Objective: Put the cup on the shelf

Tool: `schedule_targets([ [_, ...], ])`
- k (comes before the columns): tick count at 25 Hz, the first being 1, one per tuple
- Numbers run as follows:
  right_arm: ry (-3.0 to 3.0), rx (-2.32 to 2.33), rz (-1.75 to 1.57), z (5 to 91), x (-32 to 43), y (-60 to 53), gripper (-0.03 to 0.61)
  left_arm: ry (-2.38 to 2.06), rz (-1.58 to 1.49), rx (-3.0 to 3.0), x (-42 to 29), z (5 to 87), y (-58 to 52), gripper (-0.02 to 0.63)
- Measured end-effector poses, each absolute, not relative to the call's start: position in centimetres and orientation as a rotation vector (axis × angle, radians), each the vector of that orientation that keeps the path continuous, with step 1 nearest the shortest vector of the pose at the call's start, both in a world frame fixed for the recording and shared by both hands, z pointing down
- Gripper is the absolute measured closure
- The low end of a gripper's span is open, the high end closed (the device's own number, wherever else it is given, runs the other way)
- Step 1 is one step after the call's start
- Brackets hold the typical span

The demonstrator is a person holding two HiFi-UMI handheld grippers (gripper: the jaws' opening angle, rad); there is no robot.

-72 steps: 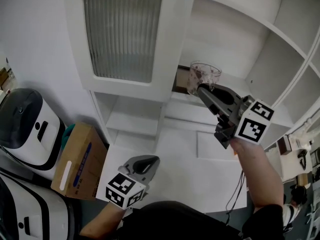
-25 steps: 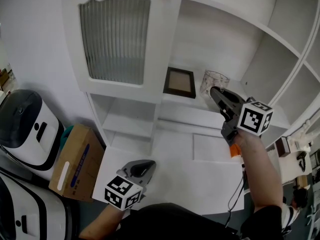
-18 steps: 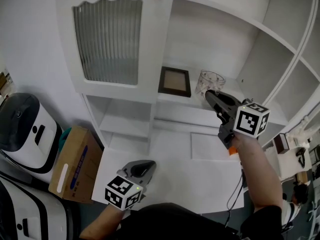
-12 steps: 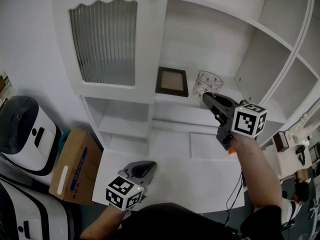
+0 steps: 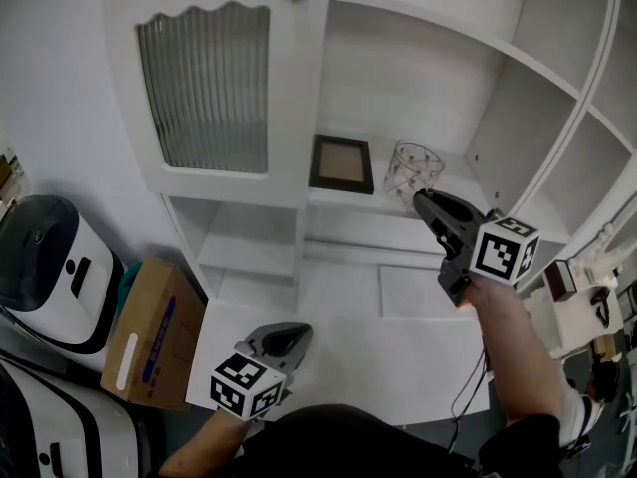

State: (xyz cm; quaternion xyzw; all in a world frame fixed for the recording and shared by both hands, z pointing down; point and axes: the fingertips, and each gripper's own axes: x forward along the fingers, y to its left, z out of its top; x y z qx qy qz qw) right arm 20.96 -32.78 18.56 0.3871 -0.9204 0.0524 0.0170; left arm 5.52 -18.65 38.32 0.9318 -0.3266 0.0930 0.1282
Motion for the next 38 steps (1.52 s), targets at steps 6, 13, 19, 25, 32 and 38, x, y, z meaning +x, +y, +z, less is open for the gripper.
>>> schedule_targets([
  [6,-2.863,1.285,0.135,18.5,22.3,-32.5,0.549,-0.939,0.268,2.711,5.6,38.3,-18.5,0.600],
  [13,-2.841,1.300,0.148,18.5,22.9,-33.3,0.549,-0.928,0.266,2.710,5.5,38.5,-18.6,0.600],
  [19,-2.809,1.274,0.198,18.6,22.2,-34.8,0.549,-0.908,0.240,2.721,6.0,38.1,-18.5,0.600],
  [25,-2.816,1.315,0.163,18.6,22.5,-33.8,0.549,-0.889,0.221,2.744,6.1,37.6,-18.9,0.600],
  [32,-2.812,1.337,0.135,18.5,23.3,-33.6,0.549,-0.869,0.236,2.756,6.4,37.5,-19.1,0.600],
  [38,-2.833,1.318,0.182,18.5,22.0,-34.9,0.549,-0.823,0.232,2.814,7.9,36.1,-18.7,0.600],
])
